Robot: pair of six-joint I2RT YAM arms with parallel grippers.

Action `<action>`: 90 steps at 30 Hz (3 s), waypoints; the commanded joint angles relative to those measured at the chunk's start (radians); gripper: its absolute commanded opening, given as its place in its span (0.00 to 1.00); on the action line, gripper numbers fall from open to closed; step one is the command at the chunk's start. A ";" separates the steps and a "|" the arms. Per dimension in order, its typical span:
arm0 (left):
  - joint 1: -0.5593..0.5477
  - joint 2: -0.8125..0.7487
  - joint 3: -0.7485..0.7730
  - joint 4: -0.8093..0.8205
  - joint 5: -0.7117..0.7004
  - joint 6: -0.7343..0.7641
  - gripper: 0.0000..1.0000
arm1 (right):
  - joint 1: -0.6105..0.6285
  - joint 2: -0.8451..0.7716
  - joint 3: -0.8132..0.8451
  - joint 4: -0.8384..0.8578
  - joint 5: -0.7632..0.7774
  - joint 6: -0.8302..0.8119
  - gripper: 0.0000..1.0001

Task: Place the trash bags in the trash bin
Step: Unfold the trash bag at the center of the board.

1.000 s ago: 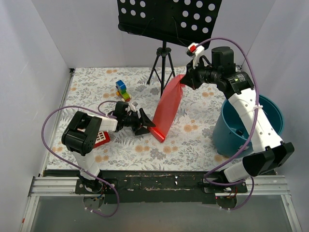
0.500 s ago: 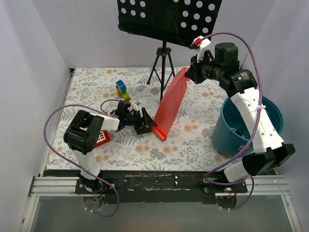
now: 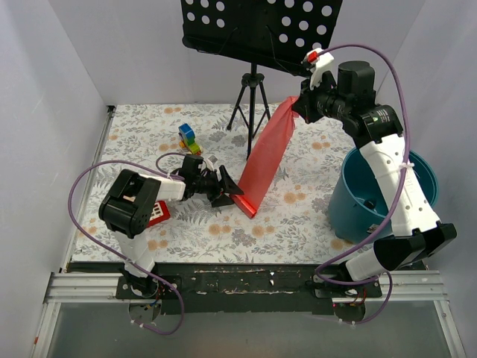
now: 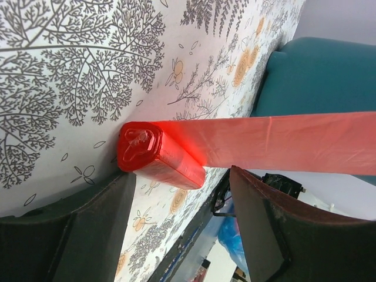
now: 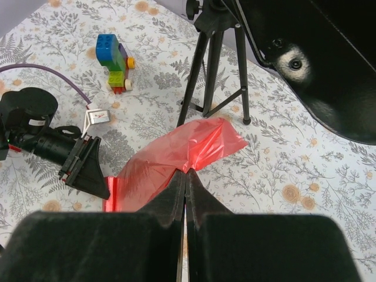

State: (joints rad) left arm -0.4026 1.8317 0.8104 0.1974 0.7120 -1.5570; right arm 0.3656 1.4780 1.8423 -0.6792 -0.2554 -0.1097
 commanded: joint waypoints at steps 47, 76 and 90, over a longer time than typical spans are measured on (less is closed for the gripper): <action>-0.076 0.166 0.062 -0.300 -0.370 0.075 0.67 | -0.073 -0.070 0.074 0.086 0.081 -0.022 0.01; -0.163 0.297 0.174 -0.398 -0.514 0.120 0.52 | -0.154 -0.203 -0.141 0.187 0.140 -0.036 0.01; -0.194 0.382 0.233 -0.404 -0.539 0.147 0.49 | -0.168 -0.182 -0.109 0.178 0.142 -0.028 0.01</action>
State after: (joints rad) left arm -0.5701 2.0201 1.1149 0.0486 0.5037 -1.5303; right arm 0.2085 1.2968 1.7046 -0.5465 -0.1291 -0.1406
